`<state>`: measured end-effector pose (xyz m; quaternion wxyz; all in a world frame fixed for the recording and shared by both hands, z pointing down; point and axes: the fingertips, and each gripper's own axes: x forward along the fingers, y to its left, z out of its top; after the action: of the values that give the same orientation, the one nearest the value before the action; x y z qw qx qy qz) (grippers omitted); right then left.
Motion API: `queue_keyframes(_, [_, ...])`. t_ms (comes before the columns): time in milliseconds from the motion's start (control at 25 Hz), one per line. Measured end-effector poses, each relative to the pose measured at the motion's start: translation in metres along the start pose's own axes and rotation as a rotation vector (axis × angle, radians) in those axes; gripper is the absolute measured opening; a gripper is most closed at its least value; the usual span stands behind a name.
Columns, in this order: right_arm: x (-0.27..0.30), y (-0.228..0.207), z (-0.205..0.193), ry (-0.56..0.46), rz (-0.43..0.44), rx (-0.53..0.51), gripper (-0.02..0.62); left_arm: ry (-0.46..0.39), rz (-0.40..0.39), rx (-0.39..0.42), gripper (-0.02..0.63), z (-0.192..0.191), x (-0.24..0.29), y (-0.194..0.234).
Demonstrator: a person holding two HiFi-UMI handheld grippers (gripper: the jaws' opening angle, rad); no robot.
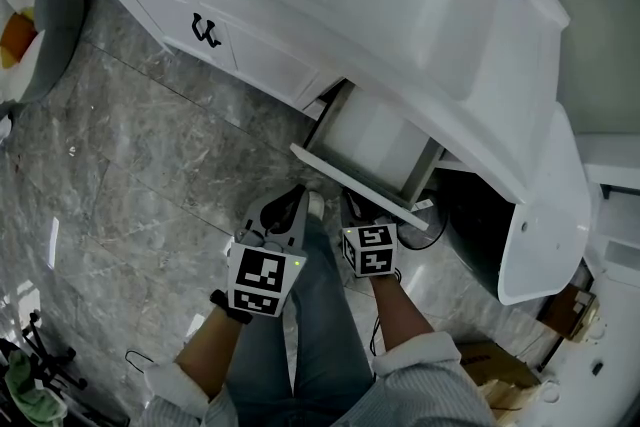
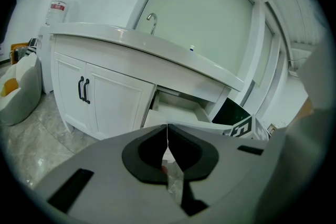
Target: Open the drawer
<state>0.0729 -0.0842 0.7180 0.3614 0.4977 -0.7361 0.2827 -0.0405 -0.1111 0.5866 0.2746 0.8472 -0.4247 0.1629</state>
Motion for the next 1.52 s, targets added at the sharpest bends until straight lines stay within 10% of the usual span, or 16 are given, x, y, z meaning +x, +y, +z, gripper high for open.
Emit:
queue_keyframes(840, [-0.031, 0.005, -0.009, -0.050, -0.063, 0.135, 0.058, 0.001, -0.029, 0.048, 0.017, 0.013, -0.009, -0.011])
queue_keyframes(1520, [-0.193, 0.028, 0.150, -0.404, -0.016, 0.229, 0.041, -0.128, -0.093, 0.121, 0.017, 0.133, -0.068, -0.069])
